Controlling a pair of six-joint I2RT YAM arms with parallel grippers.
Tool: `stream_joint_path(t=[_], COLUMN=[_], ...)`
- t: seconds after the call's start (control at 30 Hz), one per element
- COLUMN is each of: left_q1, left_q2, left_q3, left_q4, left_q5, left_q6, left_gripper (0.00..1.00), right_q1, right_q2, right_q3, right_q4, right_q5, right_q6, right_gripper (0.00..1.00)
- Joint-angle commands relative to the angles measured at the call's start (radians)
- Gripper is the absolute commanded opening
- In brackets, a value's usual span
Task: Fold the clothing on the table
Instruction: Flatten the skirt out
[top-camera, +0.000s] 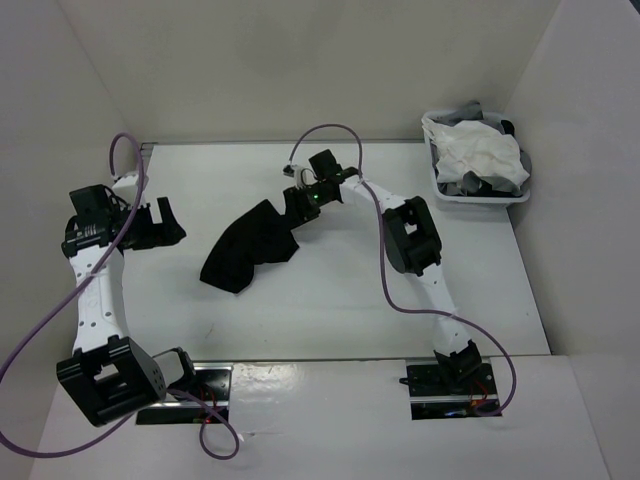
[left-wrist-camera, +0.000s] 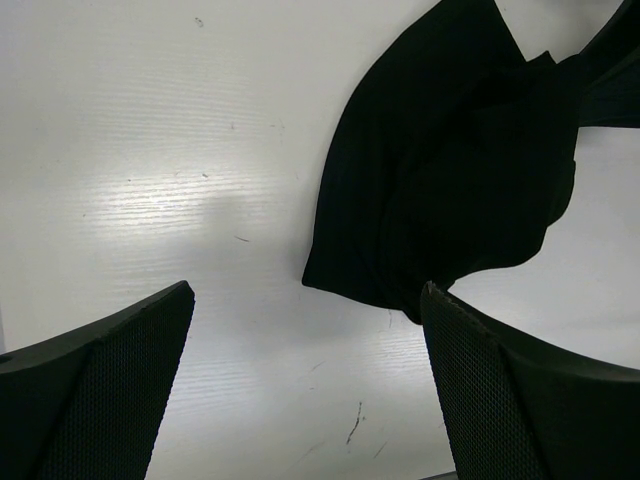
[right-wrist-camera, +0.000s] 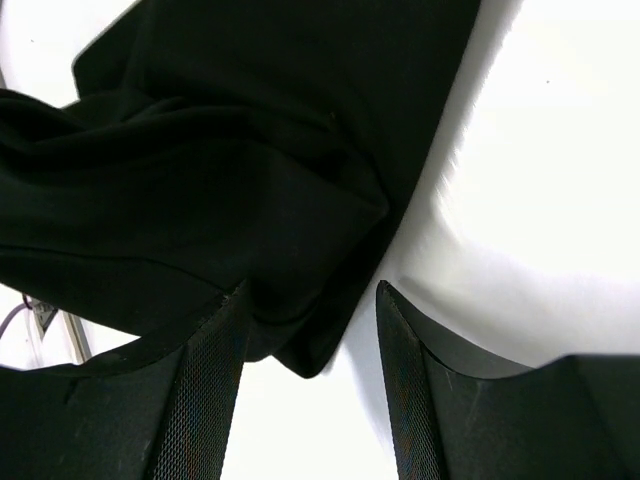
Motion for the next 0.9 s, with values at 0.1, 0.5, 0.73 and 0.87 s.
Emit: stream_joint_path(t=[0.1,0.5,0.73,0.87], left_q1=[0.003,0.003,0.003,0.003], left_q2=[-0.004,-0.004,-0.004,-0.004], left_q3=[-0.004,-0.004,-0.004,-0.004], left_q4=[0.015,0.015,0.015,0.015], left_q5=[0.038,0.047,0.057,0.057], left_q6=[0.019,0.019,0.029,0.029], left_gripper=[1.0,1.0,1.0,1.0], right_q1=[0.011,0.011,0.02,0.02], right_q2=[-0.022,-0.004,0.014,0.033], right_q3=[-0.015,0.069,0.114,0.123], right_q4=[0.027,0.002,-0.016,-0.026], right_q5=[0.005,-0.062,-0.075,-0.085], right_q6=[-0.013,-0.013,-0.013,-0.013], right_gripper=[0.55,0.51,0.45,0.39])
